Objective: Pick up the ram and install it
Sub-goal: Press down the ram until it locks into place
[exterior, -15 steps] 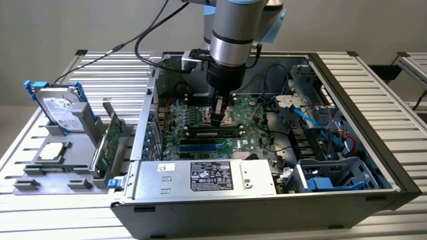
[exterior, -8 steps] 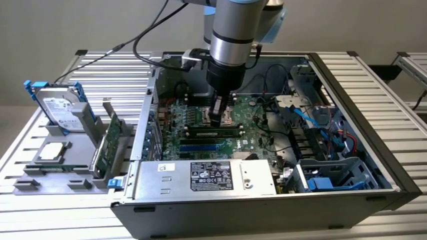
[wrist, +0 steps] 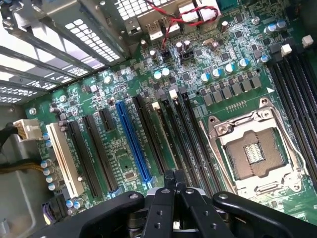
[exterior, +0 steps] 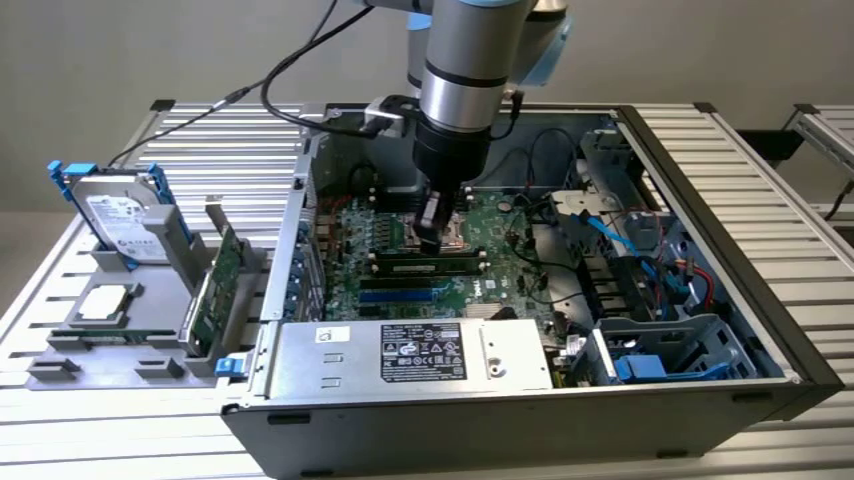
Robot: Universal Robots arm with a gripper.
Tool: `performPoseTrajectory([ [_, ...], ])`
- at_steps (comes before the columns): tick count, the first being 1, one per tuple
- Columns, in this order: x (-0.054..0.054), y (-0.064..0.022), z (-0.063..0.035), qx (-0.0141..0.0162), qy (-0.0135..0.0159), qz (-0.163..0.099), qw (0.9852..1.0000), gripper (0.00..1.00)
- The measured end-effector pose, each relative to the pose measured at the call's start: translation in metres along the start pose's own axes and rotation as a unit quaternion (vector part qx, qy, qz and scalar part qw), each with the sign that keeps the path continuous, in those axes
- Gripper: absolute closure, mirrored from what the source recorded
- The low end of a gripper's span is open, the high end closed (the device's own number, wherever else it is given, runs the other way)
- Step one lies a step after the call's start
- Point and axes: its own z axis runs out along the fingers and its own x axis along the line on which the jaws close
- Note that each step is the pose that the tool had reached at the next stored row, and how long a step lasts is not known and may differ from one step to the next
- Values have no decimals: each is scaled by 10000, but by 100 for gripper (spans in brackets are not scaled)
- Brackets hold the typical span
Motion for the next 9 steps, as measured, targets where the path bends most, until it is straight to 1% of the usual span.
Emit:
performPoseTrajectory([
  [5,0,0,0,-12,-8,275,9996,89],
  [9,0,0,0,-19,-14,498,9988,89],
])
